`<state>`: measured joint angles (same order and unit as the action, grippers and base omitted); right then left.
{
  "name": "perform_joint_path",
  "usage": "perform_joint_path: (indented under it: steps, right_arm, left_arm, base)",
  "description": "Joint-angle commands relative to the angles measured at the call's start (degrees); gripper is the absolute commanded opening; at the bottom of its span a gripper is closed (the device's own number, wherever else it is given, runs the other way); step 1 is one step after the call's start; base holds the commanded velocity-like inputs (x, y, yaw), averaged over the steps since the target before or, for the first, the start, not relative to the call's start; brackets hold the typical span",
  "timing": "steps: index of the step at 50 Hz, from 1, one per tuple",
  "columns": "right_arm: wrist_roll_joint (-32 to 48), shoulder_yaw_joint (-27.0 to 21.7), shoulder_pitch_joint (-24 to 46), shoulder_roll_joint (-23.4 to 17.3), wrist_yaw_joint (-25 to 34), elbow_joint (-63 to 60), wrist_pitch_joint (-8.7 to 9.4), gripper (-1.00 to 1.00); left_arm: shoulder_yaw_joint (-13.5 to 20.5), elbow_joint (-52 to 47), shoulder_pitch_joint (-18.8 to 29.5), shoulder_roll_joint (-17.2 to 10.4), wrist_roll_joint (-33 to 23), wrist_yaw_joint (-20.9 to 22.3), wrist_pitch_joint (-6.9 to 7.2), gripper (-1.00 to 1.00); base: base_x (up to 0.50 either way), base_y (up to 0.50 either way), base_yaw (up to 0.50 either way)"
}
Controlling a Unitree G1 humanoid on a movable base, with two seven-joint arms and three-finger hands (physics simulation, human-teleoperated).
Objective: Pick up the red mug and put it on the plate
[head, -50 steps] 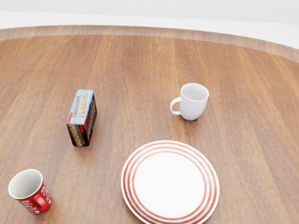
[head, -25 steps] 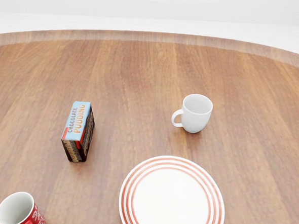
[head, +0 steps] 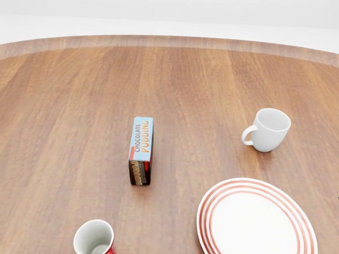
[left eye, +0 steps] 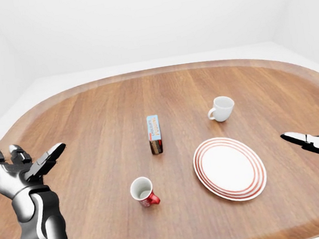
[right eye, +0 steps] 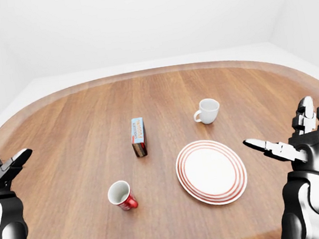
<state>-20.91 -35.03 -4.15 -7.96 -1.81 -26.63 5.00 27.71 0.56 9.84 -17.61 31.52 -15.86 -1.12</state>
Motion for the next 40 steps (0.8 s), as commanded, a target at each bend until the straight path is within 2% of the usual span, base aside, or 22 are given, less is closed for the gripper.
perform_joint_path:
  steps: [1, 11, 18, 23, 29, 30, 32, 36, 40]
  right_arm:
    - [0.13, 0.10, 0.03, 0.02, 0.08, 0.01, 0.00, 1.00]
    - [0.28, 0.42, 0.07, 0.05, 0.22, -0.10, 0.00, 1.00]
    - [4.86, 6.05, 0.25, 0.52, 5.53, -1.36, 0.00, 1.00]
    - [7.14, 8.57, 0.77, 1.40, 6.69, -1.70, 0.00, 1.00]
    - [10.91, 14.77, 1.23, 2.66, 8.91, -2.28, 0.00, 1.00]
    - [13.28, 17.60, 1.25, 3.05, 9.55, -1.81, 0.00, 1.00]
    - [13.41, 19.17, 1.59, 3.74, 9.67, -1.67, 0.00, 1.00]
    - [17.09, 25.38, 2.31, 5.05, 10.00, -0.08, 0.00, 1.00]
    - [20.00, 28.95, 2.51, 5.80, 9.48, 1.94, 0.00, 1.00]
  left_arm:
    - [0.09, 0.10, 0.08, -0.10, 0.04, 0.02, 0.06, 1.00]
    - [0.08, 0.19, 0.17, -0.16, 0.06, -0.08, 0.00, 1.00]
    - [-0.06, 0.84, 0.41, -0.26, 0.02, 0.07, -0.34, 1.00]
    - [-0.08, 1.05, 0.47, -0.33, 0.06, 0.08, -0.51, 1.00]
    - [-0.21, 0.93, 0.40, -0.27, -0.07, 0.05, -0.56, 1.00]
    - [-0.20, 0.83, 0.38, -0.26, -0.06, 0.02, -0.48, 1.00]
    - [-0.18, 0.67, 0.30, -0.22, -0.09, 0.04, -0.45, 1.00]
    - [-0.21, 0.75, 0.32, -0.16, -0.18, 0.08, -0.51, 1.00]
    - [-0.15, 0.94, 0.34, -0.18, -0.16, 0.14, -0.59, 1.00]
  base:
    - [0.00, 0.50, 0.00]
    - [0.00, 0.50, 0.00]
    - [0.00, 0.14, 0.00]
    - [0.00, 0.00, 0.00]
    - [0.00, 0.00, 0.00]
    - [0.00, 0.00, 0.00]
    - [0.00, 0.00, 0.00]
    - [0.00, 0.00, 0.00]
    - [0.00, 0.00, 0.00]
